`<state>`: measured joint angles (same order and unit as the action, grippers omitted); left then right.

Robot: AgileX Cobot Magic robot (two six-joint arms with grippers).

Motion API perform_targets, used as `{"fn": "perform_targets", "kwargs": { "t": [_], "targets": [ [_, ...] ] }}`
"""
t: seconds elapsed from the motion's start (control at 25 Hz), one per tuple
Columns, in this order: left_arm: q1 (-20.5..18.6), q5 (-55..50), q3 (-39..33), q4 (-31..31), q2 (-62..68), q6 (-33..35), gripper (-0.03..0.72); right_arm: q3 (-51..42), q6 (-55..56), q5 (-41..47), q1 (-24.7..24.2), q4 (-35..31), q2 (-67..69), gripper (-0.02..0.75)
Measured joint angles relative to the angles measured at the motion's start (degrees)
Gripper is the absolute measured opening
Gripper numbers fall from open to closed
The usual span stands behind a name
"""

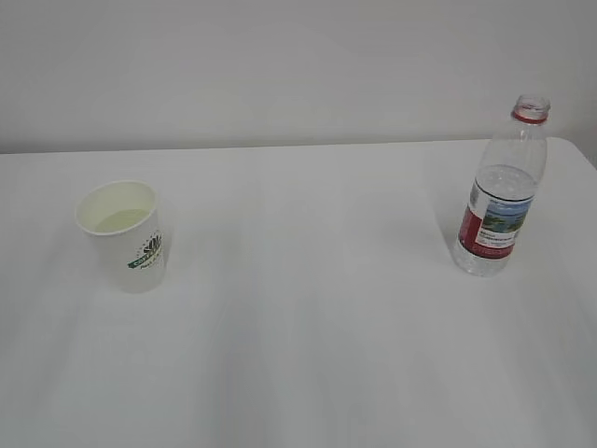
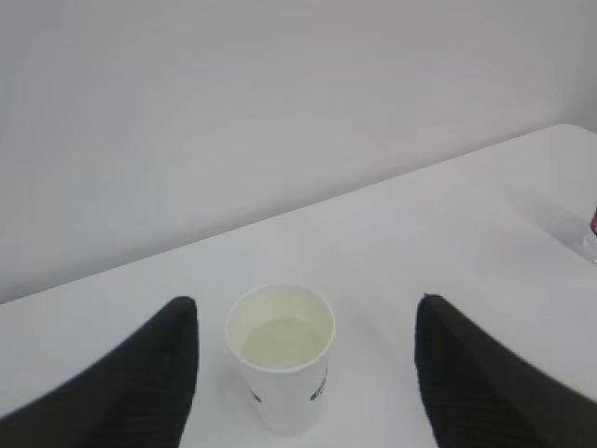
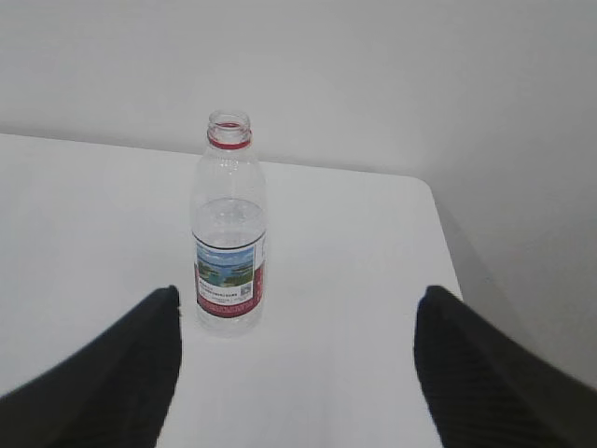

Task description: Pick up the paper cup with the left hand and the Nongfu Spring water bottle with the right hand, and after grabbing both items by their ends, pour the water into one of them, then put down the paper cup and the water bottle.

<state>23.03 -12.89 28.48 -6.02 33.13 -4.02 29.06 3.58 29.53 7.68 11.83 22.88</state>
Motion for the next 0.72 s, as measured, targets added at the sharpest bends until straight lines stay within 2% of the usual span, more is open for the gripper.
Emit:
{"fn": "perform_targets", "kwargs": {
  "t": [0.16,0.72],
  "targets": [
    [0.0,-5.48,0.0,1.73,-5.42,0.0,0.515,2.71,0.0,7.86,0.0,0.0,-3.92,0.59],
    [0.0,-29.15,1.92,4.54,-20.28,0.0,0.513,4.08,0.0,23.19,0.0,-1.17,-16.82,0.59]
  ]
}}
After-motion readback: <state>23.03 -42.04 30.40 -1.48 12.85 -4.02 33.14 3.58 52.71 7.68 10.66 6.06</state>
